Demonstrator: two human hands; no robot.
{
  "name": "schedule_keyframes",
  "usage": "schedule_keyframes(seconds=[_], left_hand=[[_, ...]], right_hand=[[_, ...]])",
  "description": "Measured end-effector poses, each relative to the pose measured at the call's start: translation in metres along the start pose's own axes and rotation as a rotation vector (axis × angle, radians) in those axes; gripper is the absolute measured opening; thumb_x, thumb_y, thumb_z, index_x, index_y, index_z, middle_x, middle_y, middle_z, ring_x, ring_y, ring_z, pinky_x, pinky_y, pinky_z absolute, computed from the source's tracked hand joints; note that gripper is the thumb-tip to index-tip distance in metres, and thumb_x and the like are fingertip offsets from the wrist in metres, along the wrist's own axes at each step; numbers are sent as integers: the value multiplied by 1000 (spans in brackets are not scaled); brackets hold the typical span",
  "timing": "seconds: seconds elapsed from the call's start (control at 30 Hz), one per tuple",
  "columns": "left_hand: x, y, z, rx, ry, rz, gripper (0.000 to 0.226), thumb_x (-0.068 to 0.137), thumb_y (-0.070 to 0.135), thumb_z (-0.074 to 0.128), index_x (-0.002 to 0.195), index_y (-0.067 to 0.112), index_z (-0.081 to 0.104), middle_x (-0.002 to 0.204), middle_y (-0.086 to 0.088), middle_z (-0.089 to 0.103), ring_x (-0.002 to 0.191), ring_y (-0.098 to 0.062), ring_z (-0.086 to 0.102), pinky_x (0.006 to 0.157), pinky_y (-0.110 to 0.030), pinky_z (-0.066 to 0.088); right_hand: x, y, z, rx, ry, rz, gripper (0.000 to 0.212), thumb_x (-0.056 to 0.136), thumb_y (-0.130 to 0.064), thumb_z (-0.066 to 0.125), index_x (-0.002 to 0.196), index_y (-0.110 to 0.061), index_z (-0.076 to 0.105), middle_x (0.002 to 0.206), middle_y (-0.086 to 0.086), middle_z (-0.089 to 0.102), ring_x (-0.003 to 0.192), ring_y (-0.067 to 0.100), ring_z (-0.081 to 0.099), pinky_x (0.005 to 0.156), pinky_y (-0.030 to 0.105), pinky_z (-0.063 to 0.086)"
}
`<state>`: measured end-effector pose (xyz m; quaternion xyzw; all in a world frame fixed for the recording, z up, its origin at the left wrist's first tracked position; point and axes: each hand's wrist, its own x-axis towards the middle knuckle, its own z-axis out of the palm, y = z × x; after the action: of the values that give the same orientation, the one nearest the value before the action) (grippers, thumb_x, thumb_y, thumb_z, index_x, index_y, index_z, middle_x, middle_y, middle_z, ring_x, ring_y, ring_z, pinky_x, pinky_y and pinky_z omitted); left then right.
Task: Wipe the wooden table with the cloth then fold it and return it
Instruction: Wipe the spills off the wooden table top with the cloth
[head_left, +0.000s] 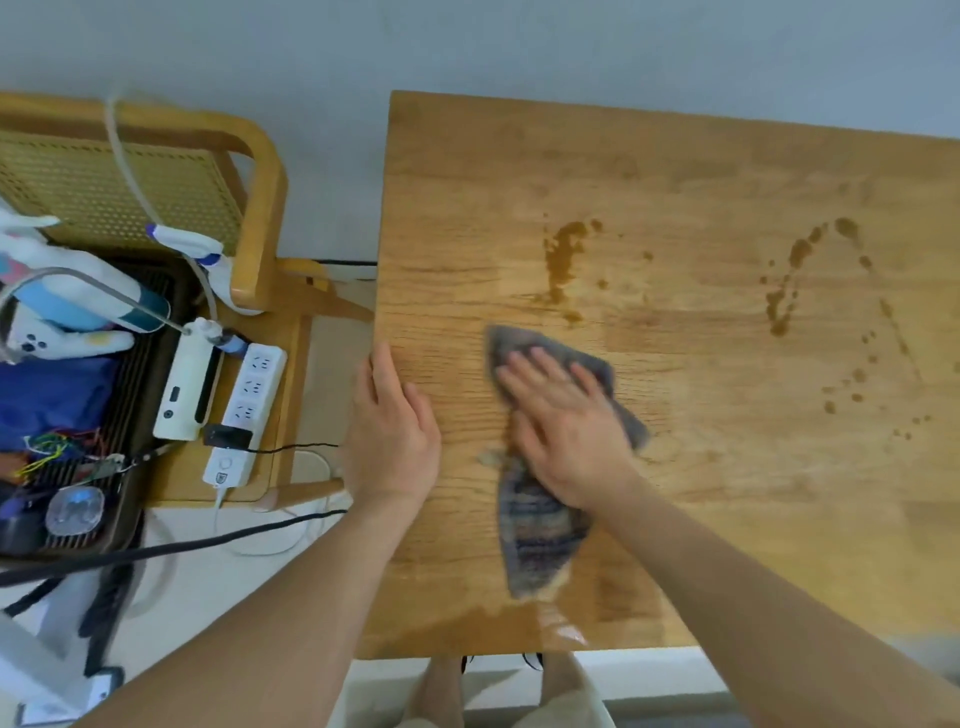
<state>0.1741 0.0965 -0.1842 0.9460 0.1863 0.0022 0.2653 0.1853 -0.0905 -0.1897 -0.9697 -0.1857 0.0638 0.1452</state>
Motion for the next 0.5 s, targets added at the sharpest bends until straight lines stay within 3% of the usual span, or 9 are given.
schedule_keyframes(seconds=[0.13,0.2,0.3,0.4,0.5], left_hand=[[3,0,2,37,-11,7,50,99,29,33,146,15,21,141,-10,38,113,-24,49,65,-26,39],[4,1,4,45,-26,-2,51,99,29,32,146,14,21,142,-12,36,114,-27,49,64,-31,43],[4,-1,7,54,-51,-16,51,98,28,32,145,13,22,142,-15,36,111,-33,50,66,-41,51],[1,-3,7,58,-62,-10,51,97,28,31,145,13,22,141,-16,36,110,-34,51,66,-43,52],[4,-2,5,58,-50,1,51,96,29,29,144,15,20,138,-13,37,103,-30,53,59,-35,48]], right_hand=[[2,28,-9,-19,148,457,55,99,-37,25,148,-19,39,156,-1,32,148,17,19,119,51,18],[23,1,0,-21,170,539,56,98,-37,25,149,-17,37,157,1,32,148,20,20,118,51,16],[46,-46,14,32,113,257,54,97,-36,30,146,-18,42,153,1,38,146,20,26,118,51,18],[28,-38,11,23,8,19,51,99,-35,30,146,-20,44,153,-3,38,146,14,23,120,44,16],[2,10,-2,-41,31,47,51,99,-36,30,147,-22,42,154,-5,36,146,11,21,120,44,20]])
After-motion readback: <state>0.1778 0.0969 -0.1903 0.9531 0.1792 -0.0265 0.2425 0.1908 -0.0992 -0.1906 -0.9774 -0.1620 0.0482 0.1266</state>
